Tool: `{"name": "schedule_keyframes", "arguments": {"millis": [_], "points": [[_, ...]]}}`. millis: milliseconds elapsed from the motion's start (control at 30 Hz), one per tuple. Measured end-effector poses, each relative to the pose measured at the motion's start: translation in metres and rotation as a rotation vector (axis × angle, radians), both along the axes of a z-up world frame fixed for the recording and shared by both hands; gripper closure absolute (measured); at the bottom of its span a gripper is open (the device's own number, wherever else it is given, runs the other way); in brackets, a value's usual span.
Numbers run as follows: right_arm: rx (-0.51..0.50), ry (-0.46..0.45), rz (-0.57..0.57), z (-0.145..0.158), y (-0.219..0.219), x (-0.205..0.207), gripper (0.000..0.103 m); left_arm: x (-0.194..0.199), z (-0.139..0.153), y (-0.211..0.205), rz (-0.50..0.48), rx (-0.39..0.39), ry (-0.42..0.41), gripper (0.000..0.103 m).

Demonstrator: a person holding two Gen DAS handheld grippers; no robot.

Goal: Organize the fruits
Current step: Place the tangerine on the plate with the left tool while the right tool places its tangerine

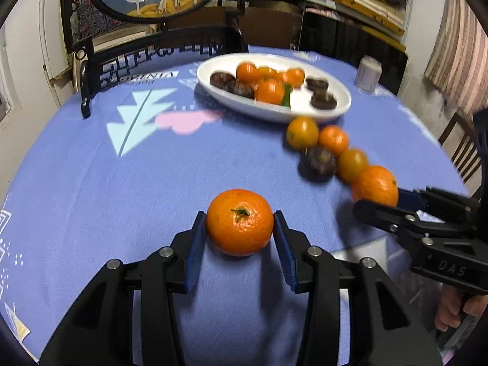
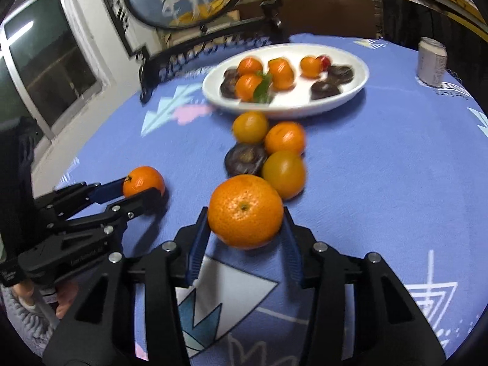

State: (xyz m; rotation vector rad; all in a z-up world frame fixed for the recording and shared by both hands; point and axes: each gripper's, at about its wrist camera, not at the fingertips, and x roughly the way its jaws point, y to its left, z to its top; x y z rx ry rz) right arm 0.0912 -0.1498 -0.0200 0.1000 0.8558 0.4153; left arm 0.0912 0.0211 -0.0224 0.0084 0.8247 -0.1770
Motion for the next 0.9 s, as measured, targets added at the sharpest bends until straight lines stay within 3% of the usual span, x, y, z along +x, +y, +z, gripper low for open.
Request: {"name": "schedule_keyframes", "arguments": {"millis": [267,400,600,800,867,900], "points": [[0.009,-0.100,-0.108,0.047,-0.038,0.046,0.057,0.068,0.051,-0.012,0.013,0.002,-0.082,0.059],[0.021,-0.127,-0.150,0.062,-0.048,0.080,0.057,0.099,0.063,-0.033,-0.022,-0.056,-0.083,0.059],[0.084,-0.076,-0.199,0.058,-0.065,0.149,0.057,0.124,0.045,-0.087,-0.133,-0.009,-0.066,0.059],[0.148,-0.025,-0.154,0.041,-0.056,0.190,0.053,0.147,0.019,-0.109,-0.188,0.008,-0.004,0.057],[0.174,-0.022,-0.155,0.034,-0.058,0.192,0.044,0.145,0.017,-0.108,-0.185,0.009,-0.018,0.043],[0.184,-0.019,-0.161,0.032,-0.060,0.191,0.042,0.143,0.018,-0.106,-0.187,-0.001,-0.023,0.041]]}}
